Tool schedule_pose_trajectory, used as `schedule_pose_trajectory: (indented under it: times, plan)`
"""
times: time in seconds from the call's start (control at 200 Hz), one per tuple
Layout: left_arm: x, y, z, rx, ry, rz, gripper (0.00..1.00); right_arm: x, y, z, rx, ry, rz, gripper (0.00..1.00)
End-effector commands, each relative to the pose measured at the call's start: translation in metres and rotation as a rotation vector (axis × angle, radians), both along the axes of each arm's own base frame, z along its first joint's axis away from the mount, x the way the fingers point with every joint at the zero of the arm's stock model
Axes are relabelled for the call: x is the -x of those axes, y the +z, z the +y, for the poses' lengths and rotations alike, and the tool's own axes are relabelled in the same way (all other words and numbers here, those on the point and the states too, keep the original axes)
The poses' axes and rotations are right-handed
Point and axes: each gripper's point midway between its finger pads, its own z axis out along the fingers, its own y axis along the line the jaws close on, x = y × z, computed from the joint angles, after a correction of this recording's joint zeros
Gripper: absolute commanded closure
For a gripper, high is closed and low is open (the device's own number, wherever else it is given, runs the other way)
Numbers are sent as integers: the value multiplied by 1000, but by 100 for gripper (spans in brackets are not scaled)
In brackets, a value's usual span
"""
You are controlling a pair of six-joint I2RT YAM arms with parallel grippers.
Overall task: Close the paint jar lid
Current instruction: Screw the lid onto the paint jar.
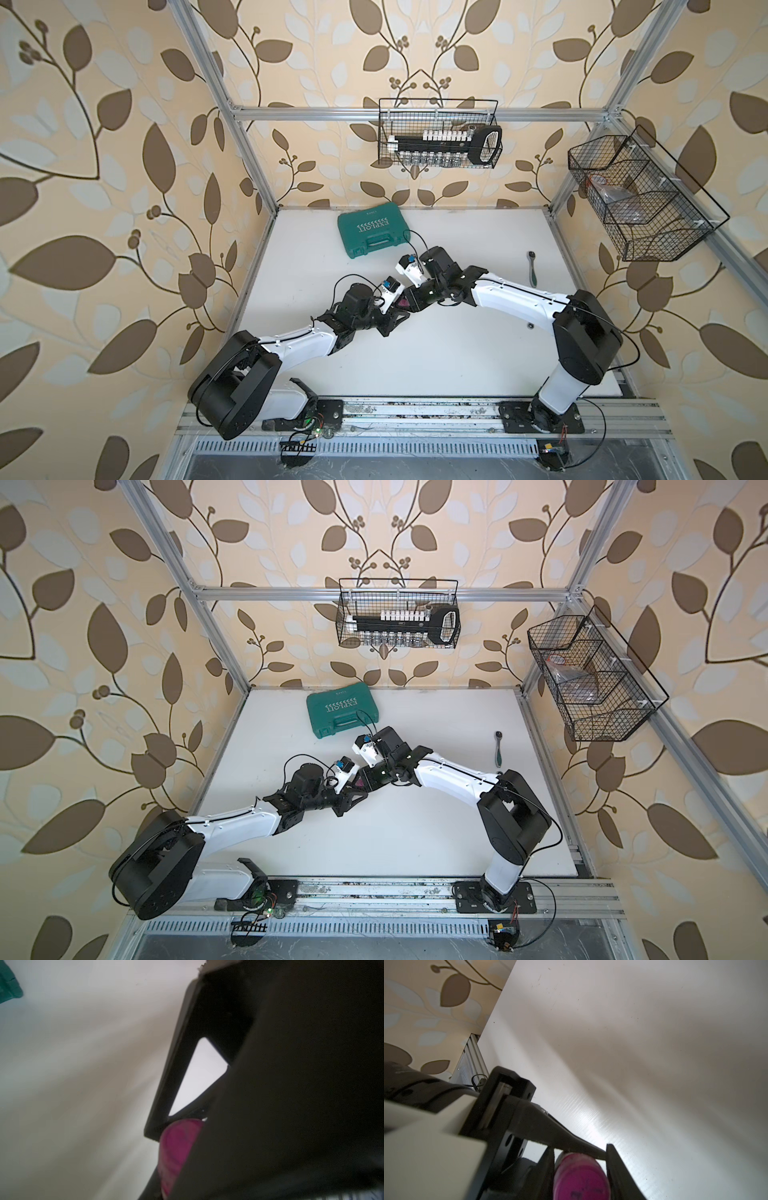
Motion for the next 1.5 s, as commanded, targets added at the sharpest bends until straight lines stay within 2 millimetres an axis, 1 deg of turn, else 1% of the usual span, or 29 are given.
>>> schedule_pose_trajectory:
  times: [0.0,0.07,0.125,0.17,0.21,0.25,0.27,0.28,0.295,0.355,0.405,0.49,0.555,0.595,0.64,0.73,0.79,0.945,0.995,1.15,1.29,1.495]
  plan:
    - [-7,113,-36,234,-84,-350,100,6,2,34,-61,-51,62,58]
    - [-6,114,-35,228,-86,-353,100,4,9,30,-56,-71,46,55]
    - [-5,113,-34,218,-89,-354,100,2,20,23,-65,-84,28,50]
    - [-3,110,-32,208,-92,-352,100,0,32,13,-82,-91,12,50]
    - [-2,109,-30,208,-95,-347,100,-2,43,2,-93,-96,-2,48]
    - [-2,108,-26,218,-97,-338,100,-3,53,-11,-102,-94,-18,43]
    - [-2,108,-24,229,-97,-331,100,2,57,-14,-103,-79,-21,41]
    - [-3,108,-22,235,-95,-329,100,-3,60,-22,-106,-91,-26,39]
    - [-3,110,-21,249,-97,-327,100,-5,62,-28,-106,-90,-32,38]
    - [-3,113,-17,298,-123,-305,100,-3,72,-48,-109,-55,-48,34]
    - [-2,112,-19,314,-162,-276,100,0,79,-61,-114,-13,-71,32]
    - [3,110,-27,327,-233,-234,100,8,91,-74,-174,94,-105,32]
    - [8,109,-32,343,-285,-204,100,5,95,-86,-175,124,-128,30]
    - [11,110,-35,352,-307,-193,100,4,98,-90,-192,154,-141,30]
    - [14,109,-36,357,-331,-178,100,7,101,-90,-220,203,-146,30]
    - [21,107,-39,357,-383,-140,100,16,100,-87,-233,312,-171,30]
    - [24,107,-39,356,-399,-129,100,17,97,-85,-248,346,-176,30]
    - [28,107,-38,347,-412,-123,100,31,95,-74,-323,437,-227,29]
    - [28,108,-39,347,-415,-123,100,34,94,-72,-328,448,-245,29]
    - [28,108,-39,346,-417,-118,100,39,99,-64,-354,481,-261,29]
    - [27,107,-39,345,-414,-113,100,44,96,-57,-347,506,-266,29]
    - [26,106,-39,339,-408,-112,100,43,90,-50,-337,511,-260,37]
